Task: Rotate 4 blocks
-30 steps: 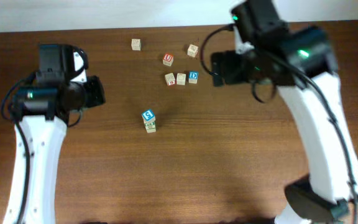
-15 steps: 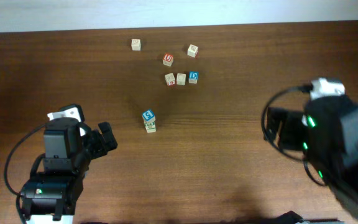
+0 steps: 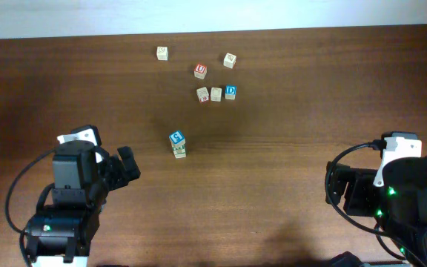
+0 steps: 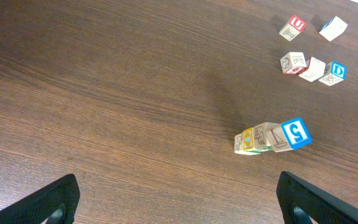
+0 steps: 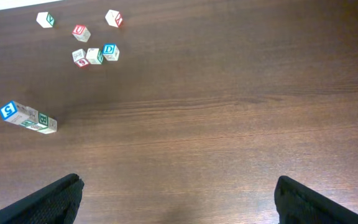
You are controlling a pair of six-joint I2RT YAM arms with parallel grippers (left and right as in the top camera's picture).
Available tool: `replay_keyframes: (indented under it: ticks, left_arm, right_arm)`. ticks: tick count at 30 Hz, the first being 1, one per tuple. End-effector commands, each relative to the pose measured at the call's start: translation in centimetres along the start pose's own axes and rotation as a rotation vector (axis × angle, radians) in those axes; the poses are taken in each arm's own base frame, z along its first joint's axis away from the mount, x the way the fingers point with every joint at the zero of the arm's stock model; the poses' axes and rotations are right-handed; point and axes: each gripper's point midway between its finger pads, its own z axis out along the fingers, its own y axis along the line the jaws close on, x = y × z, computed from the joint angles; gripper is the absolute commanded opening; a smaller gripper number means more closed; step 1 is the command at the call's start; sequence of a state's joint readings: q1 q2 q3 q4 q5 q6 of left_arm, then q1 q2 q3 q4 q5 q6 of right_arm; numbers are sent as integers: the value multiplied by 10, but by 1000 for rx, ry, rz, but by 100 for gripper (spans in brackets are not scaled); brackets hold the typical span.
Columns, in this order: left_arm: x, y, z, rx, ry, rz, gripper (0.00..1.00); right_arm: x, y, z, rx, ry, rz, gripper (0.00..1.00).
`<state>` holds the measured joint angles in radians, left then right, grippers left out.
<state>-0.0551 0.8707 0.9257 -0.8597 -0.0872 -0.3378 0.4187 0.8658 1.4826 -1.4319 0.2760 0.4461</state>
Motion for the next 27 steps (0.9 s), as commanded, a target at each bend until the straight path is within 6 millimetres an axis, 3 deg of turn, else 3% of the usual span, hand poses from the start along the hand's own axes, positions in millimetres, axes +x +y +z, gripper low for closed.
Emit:
replay_keyframes:
  ticks: [1, 6, 10, 17, 21, 24, 27]
  left_arm:
    - [0, 2, 1, -12, -3, -4, 99]
    - [0, 2, 1, -12, -3, -4, 100]
    - [0, 2, 1, -12, -3, -4, 99]
    - [0, 2, 1, -12, -3, -4, 99]
    - [0, 2, 1, -12, -3, -4, 99]
    - [0, 2, 1, -12, -3, -4, 100]
    - [0, 2, 1, -12, -3, -4, 100]
  right_arm:
    - [-4, -12, 1, 70, -28, 6, 98]
    - [-28, -35, 1, 121, -256, 142, 98]
    - [-8, -47, 21, 74, -427, 162, 98]
    - [26, -51, 84, -45, -779, 190, 98]
    - [48, -55, 131, -39, -780, 193, 98]
    - [56, -58, 150, -43, -808, 196, 98]
    - [72, -61, 165, -12, -719, 165, 98]
